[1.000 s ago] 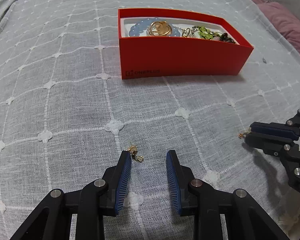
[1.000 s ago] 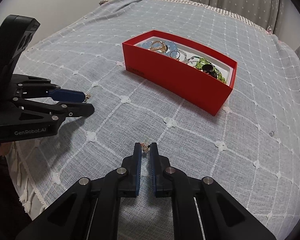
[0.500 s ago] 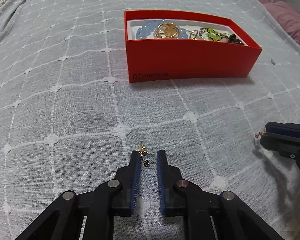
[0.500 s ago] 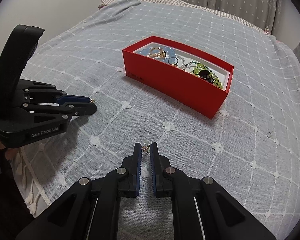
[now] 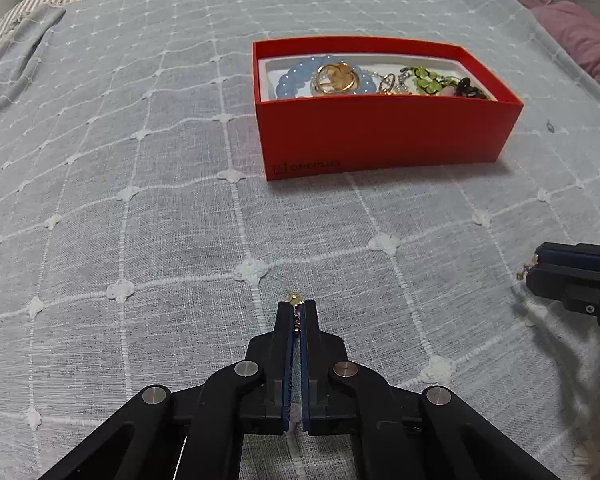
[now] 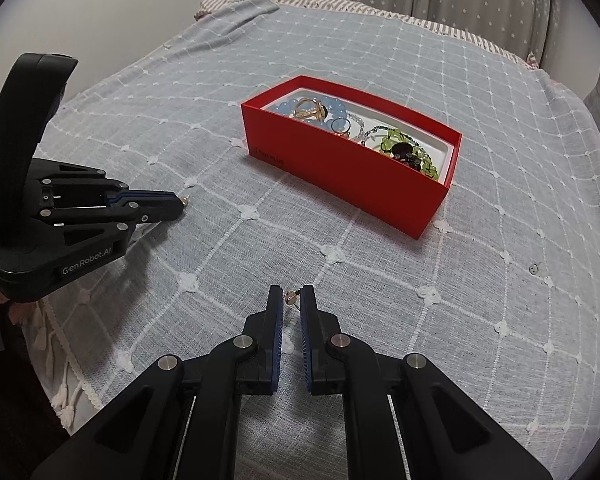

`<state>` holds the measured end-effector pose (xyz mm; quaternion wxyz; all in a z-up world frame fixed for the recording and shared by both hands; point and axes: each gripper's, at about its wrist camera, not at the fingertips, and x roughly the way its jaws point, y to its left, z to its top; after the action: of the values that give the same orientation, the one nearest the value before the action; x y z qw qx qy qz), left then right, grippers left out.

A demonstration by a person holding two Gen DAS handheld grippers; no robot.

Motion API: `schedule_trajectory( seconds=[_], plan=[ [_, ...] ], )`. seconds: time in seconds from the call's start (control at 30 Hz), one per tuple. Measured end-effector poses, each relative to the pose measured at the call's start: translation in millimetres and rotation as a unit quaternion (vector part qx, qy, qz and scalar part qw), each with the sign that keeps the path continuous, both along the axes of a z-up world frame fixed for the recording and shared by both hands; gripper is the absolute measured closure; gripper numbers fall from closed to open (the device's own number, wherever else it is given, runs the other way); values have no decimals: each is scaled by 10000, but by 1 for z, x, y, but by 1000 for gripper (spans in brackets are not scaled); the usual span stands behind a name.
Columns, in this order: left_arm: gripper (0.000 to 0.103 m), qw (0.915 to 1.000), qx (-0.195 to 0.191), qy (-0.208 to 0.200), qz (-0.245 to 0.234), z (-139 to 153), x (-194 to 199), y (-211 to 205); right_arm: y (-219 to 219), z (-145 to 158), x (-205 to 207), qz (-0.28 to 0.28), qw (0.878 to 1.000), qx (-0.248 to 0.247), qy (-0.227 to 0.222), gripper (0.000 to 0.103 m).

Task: Organize jewelry
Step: 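Grasp a gold stud earring with the left tool while the right tool grasps another earring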

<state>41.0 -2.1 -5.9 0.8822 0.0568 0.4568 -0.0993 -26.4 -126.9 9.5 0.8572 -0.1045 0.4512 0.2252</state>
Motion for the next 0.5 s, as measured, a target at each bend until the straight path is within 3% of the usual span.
schedule_trajectory(
  seconds=[0.5],
  plan=[
    [103,9988,-380,-255,144,29,2,19,-4,17,5,-82,9998,167,-117,94]
  ],
)
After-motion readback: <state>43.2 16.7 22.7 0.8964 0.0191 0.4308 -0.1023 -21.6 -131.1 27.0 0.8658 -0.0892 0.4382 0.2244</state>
